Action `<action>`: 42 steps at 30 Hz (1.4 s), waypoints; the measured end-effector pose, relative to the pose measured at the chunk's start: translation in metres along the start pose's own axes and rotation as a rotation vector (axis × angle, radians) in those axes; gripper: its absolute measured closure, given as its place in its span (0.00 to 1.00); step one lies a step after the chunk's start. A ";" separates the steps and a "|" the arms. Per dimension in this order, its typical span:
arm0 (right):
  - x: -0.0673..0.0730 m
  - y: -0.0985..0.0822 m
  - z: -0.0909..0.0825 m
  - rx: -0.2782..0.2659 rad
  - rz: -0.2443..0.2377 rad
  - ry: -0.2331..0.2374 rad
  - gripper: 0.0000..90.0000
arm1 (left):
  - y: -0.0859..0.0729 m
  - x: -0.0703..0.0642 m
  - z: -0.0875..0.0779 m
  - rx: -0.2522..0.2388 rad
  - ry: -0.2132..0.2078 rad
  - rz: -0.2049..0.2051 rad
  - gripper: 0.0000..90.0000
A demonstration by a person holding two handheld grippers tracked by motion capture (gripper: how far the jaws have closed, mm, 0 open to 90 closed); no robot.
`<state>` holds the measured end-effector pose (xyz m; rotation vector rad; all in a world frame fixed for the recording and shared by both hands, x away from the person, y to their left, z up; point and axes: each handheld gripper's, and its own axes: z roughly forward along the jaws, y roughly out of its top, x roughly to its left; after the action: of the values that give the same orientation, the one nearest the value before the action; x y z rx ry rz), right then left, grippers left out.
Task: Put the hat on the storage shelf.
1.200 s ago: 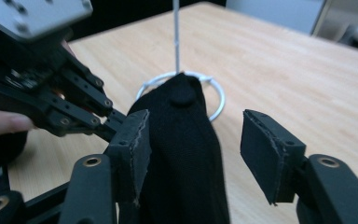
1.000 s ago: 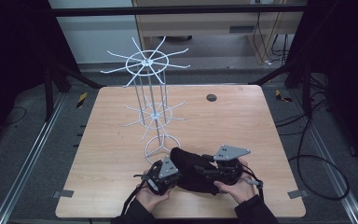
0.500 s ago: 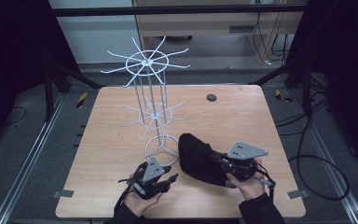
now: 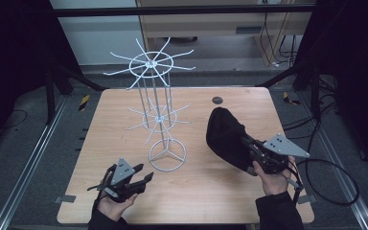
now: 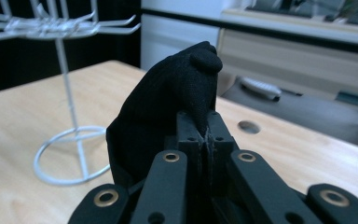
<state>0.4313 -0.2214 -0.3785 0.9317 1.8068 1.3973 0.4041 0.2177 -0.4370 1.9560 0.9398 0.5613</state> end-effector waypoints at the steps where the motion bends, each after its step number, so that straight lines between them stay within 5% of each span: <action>1: -0.002 0.002 0.000 -0.011 0.003 -0.009 0.98 | -0.001 0.005 -0.002 -0.007 0.010 -0.020 0.54; 11: -0.007 0.046 -0.011 -0.187 0.000 -0.034 0.98 | -0.016 0.045 -0.005 -0.031 0.120 -0.143 0.44; 17: -0.005 0.073 -0.019 -0.304 -0.004 -0.037 0.98 | -0.022 0.057 -0.004 -0.016 0.161 -0.166 0.43; 27: 0.001 0.112 -0.030 -0.418 -0.020 -0.009 0.98 | -0.028 0.070 -0.003 -0.007 0.203 -0.198 0.41; 42: 0.011 0.153 -0.048 -0.578 -0.036 0.055 0.98 | -0.029 0.071 -0.001 0.002 0.201 -0.195 0.41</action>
<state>0.4065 -0.2098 -0.2197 0.5549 1.3225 1.7958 0.4359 0.2842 -0.4599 1.8078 1.2422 0.6518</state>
